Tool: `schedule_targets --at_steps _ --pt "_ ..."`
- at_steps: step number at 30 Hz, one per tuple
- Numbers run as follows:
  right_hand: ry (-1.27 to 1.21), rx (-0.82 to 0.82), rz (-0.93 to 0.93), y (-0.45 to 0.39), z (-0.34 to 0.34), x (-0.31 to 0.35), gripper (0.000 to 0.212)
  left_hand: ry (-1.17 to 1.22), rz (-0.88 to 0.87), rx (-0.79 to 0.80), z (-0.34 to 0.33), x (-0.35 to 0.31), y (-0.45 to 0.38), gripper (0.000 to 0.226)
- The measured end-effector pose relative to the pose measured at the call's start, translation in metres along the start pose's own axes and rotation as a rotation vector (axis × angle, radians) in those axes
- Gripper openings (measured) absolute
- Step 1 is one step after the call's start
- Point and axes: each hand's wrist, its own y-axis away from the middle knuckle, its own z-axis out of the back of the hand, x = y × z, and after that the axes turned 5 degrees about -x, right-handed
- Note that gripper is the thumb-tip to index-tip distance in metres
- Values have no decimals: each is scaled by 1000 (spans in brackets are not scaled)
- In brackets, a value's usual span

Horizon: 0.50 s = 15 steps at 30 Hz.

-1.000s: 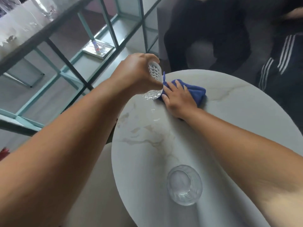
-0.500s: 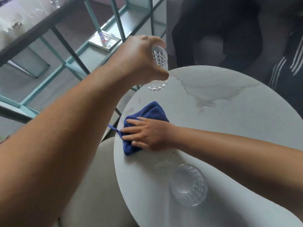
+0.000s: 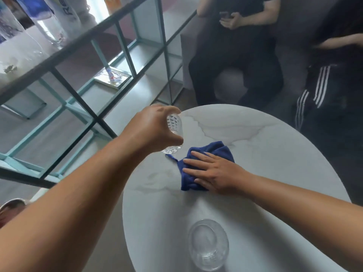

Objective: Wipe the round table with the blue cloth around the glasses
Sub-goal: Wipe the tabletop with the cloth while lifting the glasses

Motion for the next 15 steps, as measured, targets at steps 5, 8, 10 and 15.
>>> schedule_targets --at_steps 5,8,10,15 --pt "110 -58 -419 -5 14 -52 55 -15 36 63 -10 7 9 78" --pt "134 -125 -647 -38 18 -77 57 -13 50 97 -17 12 12 80" --pt "113 -162 -735 -65 18 -87 54 -6 54 99 -19 15 13 80" --pt "66 -92 -581 -123 10 -87 49 -15 41 67 -19 21 13 78"
